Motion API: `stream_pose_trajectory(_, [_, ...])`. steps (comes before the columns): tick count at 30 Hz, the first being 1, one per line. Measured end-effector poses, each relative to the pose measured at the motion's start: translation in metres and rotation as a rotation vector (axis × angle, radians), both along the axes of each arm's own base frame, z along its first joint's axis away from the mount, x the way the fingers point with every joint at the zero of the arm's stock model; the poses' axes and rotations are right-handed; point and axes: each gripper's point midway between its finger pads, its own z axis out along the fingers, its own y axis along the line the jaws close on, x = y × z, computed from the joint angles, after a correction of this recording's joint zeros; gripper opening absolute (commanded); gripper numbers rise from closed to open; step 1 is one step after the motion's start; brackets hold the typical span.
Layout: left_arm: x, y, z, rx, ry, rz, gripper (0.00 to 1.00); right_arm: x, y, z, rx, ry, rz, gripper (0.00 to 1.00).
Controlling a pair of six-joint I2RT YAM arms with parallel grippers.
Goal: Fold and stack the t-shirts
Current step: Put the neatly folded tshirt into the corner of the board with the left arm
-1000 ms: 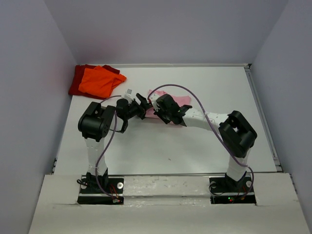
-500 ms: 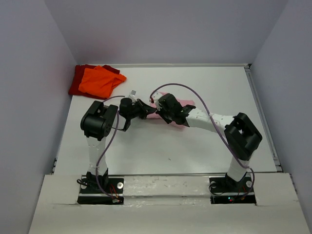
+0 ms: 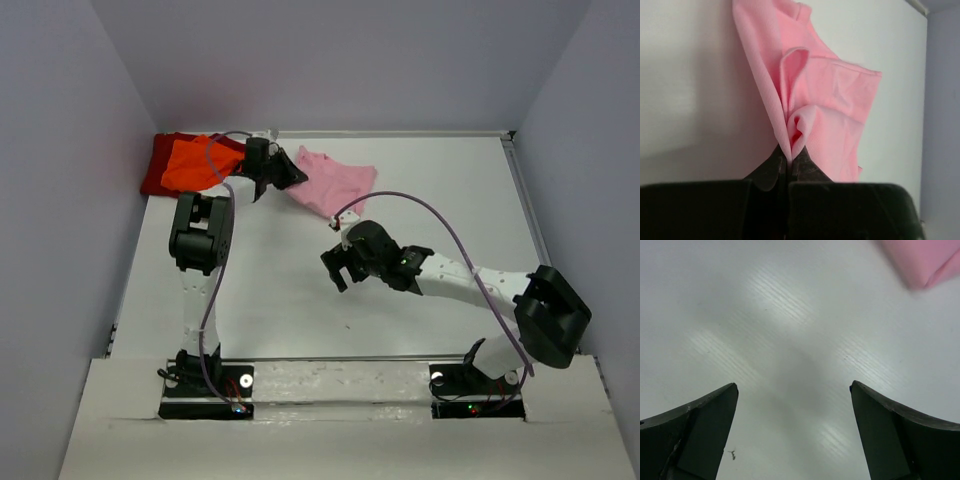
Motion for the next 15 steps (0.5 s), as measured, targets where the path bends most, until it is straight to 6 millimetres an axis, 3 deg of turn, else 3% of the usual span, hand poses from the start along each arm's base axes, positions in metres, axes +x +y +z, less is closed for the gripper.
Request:
stream_pose_trajectory(4, [0.065,0.044,0.021,0.172,-0.059,0.049,0.00,-0.022,0.006,-0.004,0.068,0.036,0.016,1.00])
stream_pose_trajectory(7, [0.093,0.076,0.030,0.292,-0.085,0.085,0.00,-0.033,0.009,-0.007,0.105,0.058,0.028,1.00])
stream_pose_trajectory(11, [0.105,0.121,0.035,0.457,-0.078,0.124,0.00,-0.038,0.014,-0.010,0.127,0.072,0.038,1.00])
stream_pose_trajectory(15, [0.099,0.137,0.031,0.533,-0.053,0.115,0.00,-0.039,0.018,-0.010,0.134,0.068,0.049,1.00])
